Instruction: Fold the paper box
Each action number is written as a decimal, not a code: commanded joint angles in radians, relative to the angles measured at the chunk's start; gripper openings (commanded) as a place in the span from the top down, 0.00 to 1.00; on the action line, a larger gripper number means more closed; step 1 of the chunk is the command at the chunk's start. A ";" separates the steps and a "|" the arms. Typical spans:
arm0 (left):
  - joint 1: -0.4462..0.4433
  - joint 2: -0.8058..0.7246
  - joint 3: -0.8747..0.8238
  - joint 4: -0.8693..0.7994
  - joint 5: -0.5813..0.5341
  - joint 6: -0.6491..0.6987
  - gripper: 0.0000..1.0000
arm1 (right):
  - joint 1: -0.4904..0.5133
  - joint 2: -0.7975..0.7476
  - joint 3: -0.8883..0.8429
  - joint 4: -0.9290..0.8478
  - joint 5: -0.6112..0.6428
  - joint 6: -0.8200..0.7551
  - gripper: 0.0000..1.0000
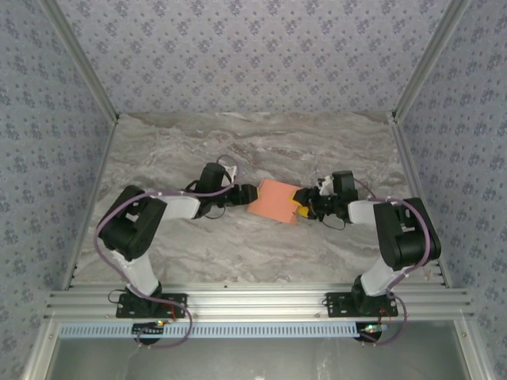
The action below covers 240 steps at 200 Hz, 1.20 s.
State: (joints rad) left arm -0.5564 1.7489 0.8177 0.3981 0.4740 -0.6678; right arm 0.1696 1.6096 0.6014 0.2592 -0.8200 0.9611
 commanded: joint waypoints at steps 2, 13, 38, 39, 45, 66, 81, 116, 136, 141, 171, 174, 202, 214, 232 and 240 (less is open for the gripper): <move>0.002 -0.133 -0.046 0.122 -0.035 0.124 0.40 | -0.015 -0.062 0.031 -0.129 -0.046 -0.005 0.65; 0.002 -0.178 -0.110 0.231 -0.050 0.224 0.34 | -0.025 -0.086 0.031 -0.172 -0.069 -0.003 0.65; 0.002 -0.233 -0.267 0.524 -0.011 0.481 0.13 | -0.052 -0.142 0.059 -0.308 -0.135 -0.023 0.65; 0.002 -0.234 -0.270 0.529 -0.001 0.494 0.13 | -0.051 -0.143 0.060 -0.316 -0.138 -0.025 0.65; 0.002 -0.231 -0.289 0.561 0.073 0.588 0.10 | -0.056 -0.151 0.077 -0.367 -0.156 -0.041 0.65; -0.041 -0.281 -0.384 0.640 0.207 0.927 0.01 | -0.076 -0.160 0.149 -0.563 -0.209 -0.126 0.65; -0.084 -0.366 -0.385 0.461 0.182 1.176 0.01 | -0.097 -0.173 0.182 -0.671 -0.234 -0.186 0.65; -0.150 -0.438 -0.333 0.168 0.074 1.509 0.02 | -0.149 -0.205 0.192 -0.842 -0.269 -0.295 0.66; -0.142 -0.437 -0.346 0.184 0.027 1.550 0.03 | -0.149 -0.205 0.177 -0.856 -0.284 -0.323 0.65; -0.142 -0.441 -0.348 0.189 0.019 1.555 0.03 | -0.145 -0.205 0.171 -0.856 -0.288 -0.324 0.65; -0.161 -0.453 -0.336 0.097 0.042 1.681 0.03 | -0.137 -0.197 0.137 -0.823 -0.337 -0.282 0.65; -0.161 -0.453 -0.338 0.101 0.049 1.685 0.03 | -0.136 -0.197 0.133 -0.820 -0.341 -0.280 0.65; -0.191 -0.424 -0.374 0.197 0.011 1.667 0.05 | -0.129 -0.222 0.098 -0.799 -0.362 -0.240 0.66; -0.214 -0.408 -0.395 0.257 -0.007 1.666 0.06 | -0.120 -0.228 0.089 -0.800 -0.371 -0.220 0.66; -0.240 -0.380 -0.395 0.304 -0.015 1.663 0.08 | -0.112 -0.217 0.089 -0.814 -0.391 -0.232 0.66; -0.252 -0.363 -0.385 0.305 -0.010 1.666 0.09 | -0.113 -0.216 0.087 -0.813 -0.396 -0.225 0.66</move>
State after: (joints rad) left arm -0.7765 1.3457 0.4324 0.6273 0.4679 0.9688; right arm 0.0486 1.4044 0.6968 -0.5304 -1.1515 0.7120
